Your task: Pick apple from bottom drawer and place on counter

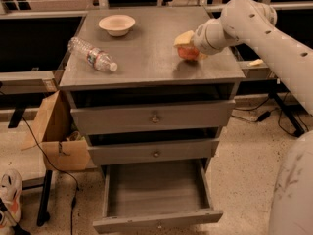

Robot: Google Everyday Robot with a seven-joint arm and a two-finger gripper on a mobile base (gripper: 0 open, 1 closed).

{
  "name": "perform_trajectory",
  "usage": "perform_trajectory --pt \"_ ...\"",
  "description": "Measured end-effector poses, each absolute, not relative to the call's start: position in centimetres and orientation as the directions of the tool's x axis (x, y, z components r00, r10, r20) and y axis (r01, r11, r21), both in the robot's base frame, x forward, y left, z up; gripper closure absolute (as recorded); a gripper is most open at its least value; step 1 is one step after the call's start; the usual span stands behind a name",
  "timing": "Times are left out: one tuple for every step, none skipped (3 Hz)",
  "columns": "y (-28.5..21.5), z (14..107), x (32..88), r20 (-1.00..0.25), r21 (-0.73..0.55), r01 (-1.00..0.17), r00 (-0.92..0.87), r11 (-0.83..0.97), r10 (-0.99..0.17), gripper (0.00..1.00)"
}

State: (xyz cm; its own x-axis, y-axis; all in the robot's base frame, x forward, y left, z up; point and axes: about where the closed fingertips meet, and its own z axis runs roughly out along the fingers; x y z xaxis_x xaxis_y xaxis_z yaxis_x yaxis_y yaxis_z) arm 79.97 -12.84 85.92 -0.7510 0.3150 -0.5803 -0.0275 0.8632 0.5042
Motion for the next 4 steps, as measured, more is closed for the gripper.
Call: perform_trajectory --pt "-13.7 85.4 80.0 -0.571 0.491 0.023 -0.747 0.871 0.342 0.51" --pt "-15.2 85.4 79.7 -0.563 0.474 0.078 -0.738 0.877 0.371 0.20" --pt "-16.0 86.5 79.5 -0.560 0.468 0.103 -0.734 0.878 0.385 0.00" --pt "-16.0 86.5 79.5 -0.560 0.468 0.103 -0.734 0.878 0.385 0.00"
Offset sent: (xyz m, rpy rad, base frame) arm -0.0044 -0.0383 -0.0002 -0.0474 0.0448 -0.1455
